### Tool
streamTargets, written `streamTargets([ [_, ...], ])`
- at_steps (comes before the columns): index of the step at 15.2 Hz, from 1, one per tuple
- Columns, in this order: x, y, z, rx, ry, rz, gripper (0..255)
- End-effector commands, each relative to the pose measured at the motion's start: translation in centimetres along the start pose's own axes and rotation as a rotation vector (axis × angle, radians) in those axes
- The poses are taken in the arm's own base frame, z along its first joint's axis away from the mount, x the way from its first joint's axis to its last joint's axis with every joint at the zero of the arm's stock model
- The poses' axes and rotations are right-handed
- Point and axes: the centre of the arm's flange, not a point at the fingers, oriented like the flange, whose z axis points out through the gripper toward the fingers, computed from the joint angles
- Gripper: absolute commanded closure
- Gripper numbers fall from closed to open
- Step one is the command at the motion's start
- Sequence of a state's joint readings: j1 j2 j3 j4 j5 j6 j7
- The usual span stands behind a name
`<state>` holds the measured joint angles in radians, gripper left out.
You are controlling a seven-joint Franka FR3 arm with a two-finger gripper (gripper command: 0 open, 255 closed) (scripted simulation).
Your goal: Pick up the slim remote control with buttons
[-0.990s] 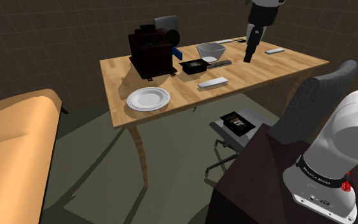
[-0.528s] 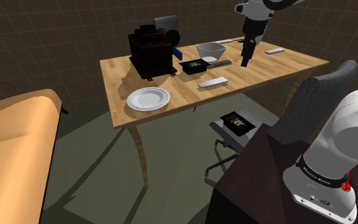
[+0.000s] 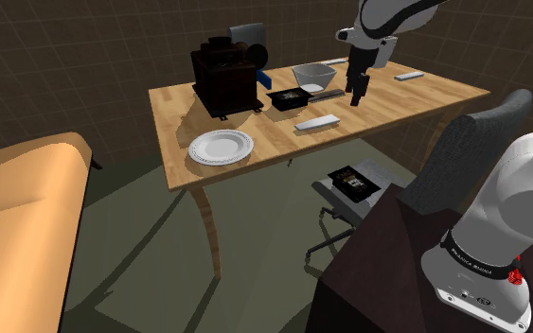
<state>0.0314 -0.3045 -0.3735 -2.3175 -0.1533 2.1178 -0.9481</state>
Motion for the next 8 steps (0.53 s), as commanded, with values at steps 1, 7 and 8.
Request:
streamTargets([
  [1,0.3,2.3,1.8,0.008,-0.002,-0.056,0],
  [7,1.8,8.5,7.0,0.033,-0.005,-0.21,0],
  [8,2.1,9.5,7.8,0.038,-0.006,-0.235,0],
])
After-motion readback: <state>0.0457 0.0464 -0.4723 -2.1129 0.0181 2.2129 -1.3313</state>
